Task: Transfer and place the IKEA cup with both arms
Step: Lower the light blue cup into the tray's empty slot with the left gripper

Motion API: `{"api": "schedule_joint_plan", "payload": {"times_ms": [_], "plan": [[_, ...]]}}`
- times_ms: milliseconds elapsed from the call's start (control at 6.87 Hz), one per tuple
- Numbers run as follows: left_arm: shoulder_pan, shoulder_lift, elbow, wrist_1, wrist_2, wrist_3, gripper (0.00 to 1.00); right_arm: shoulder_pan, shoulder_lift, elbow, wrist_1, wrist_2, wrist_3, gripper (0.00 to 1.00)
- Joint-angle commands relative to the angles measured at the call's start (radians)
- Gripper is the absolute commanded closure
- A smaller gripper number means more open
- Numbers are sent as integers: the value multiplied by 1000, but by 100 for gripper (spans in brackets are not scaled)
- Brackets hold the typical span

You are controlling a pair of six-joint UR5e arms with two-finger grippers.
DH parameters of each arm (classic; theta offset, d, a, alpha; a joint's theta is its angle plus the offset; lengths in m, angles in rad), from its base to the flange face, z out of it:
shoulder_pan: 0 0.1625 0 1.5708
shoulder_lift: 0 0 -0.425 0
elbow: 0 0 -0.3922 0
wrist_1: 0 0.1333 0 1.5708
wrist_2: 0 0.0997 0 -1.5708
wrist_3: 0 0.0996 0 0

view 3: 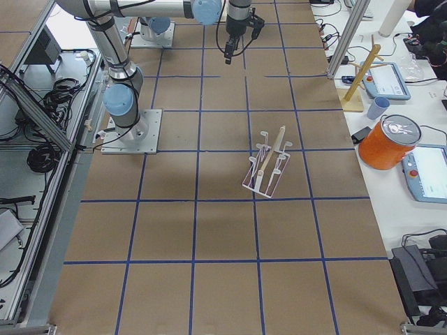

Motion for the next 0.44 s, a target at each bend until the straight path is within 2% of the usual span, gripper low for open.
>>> {"api": "schedule_joint_plan", "payload": {"times_ms": [0, 291], "plan": [[155, -17, -1, 2, 56, 224, 100, 9, 4, 12, -14, -10, -12, 0], [287, -83, -1, 5, 39, 335, 100, 6, 0, 24, -27, 4, -87, 0]]}}
